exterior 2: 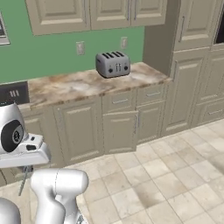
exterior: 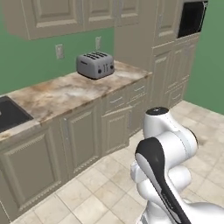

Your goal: Take the fork and place it on the left side of the plate. Then take the spoon and place it on the right side of the plate. Make sure they're directly next to the plate.

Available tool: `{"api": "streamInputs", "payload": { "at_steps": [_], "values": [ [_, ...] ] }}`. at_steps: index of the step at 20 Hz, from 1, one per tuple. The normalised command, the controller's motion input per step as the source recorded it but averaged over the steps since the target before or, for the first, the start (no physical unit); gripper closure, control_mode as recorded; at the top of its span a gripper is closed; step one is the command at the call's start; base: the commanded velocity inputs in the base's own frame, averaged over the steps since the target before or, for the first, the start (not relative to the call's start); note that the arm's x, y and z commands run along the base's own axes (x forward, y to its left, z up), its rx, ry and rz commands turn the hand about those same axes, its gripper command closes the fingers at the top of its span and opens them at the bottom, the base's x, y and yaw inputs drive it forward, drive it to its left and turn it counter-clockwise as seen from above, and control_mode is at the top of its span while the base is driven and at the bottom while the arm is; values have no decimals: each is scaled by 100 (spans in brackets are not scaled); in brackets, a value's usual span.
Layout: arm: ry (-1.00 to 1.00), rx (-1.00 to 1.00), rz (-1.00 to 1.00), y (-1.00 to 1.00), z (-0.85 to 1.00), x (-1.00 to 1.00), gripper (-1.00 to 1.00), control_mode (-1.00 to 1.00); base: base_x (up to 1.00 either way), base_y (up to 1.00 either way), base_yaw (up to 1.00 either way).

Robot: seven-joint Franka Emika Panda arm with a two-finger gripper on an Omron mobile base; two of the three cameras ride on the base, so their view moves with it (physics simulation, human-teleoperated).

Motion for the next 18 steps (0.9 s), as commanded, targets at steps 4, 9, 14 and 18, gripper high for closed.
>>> {"api": "streamInputs", "payload": {
  "at_steps": [4,9,14,18],
  "values": [
    [0,0,0,0,0,0,100,100,-100,-21,-18],
    [0,0,0,0,0,0,100,100,-100,-18,-18],
    [0,0,0,0,0,0,100,100,-100,-10,-19],
    [0,0,0,0,0,0,100,100,-100,-9,-18]
  ]
}}
